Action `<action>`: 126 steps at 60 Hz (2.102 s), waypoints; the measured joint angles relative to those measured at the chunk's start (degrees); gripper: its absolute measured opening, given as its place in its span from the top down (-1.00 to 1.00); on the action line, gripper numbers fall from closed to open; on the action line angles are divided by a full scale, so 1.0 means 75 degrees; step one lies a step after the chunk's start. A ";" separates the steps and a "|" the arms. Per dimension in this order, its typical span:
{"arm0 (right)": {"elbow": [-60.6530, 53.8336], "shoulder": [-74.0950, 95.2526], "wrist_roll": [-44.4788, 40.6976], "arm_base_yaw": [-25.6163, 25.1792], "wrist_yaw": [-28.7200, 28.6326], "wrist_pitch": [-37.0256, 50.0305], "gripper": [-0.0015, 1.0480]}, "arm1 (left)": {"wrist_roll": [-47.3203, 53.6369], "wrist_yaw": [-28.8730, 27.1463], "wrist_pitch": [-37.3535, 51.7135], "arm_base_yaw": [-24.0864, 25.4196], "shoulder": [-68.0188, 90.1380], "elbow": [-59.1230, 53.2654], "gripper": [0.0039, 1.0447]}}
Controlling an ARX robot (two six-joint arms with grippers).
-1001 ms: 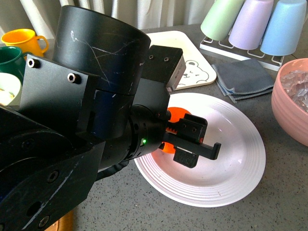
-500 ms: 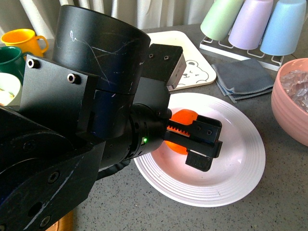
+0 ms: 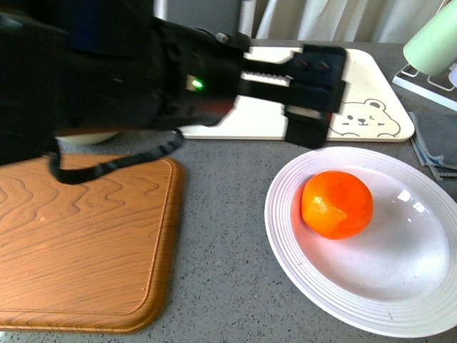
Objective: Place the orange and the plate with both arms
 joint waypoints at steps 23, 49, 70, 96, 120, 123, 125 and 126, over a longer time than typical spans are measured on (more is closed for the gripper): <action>0.0000 -0.0003 0.0000 0.0000 0.0012 0.0000 -0.83 | 0.1090 -0.2343 0.3891 0.3267 -0.3436 -0.4575 0.44; 0.0000 -0.0003 0.0000 0.0000 -0.0006 -0.0003 -0.83 | 0.1157 -0.1454 0.1929 0.4074 -0.6595 -0.5773 0.98; 0.0000 -0.0003 0.0000 0.0000 -0.0006 -0.0003 -0.83 | 0.1160 -0.1437 0.0160 0.4077 -0.8676 -0.6009 0.98; 0.0000 -0.0003 0.0000 0.0000 -0.0003 -0.0006 -0.83 | 0.1160 -0.1434 -0.1929 0.4077 -1.0931 -0.6012 0.98; 0.0000 -0.0003 0.0000 0.0000 -0.0003 -0.0003 -0.83 | 0.1160 -0.1434 -0.3203 0.4074 -1.2219 -0.6012 0.98; 0.0000 -0.0003 0.0000 0.0000 -0.0003 -0.0006 -0.83 | 0.1163 -0.1434 -0.3290 0.4074 -1.2304 -0.6012 0.98; 0.0000 -0.0003 0.0000 0.0000 -0.0003 -0.0006 -0.83 | 0.1160 -0.1434 -0.3357 0.4074 -1.2374 -0.6012 0.98; 0.0000 -0.0003 0.0000 0.0000 -0.0003 -0.0006 -0.83 | 0.1160 -0.1434 -0.3381 0.4074 -1.2391 -0.6012 0.98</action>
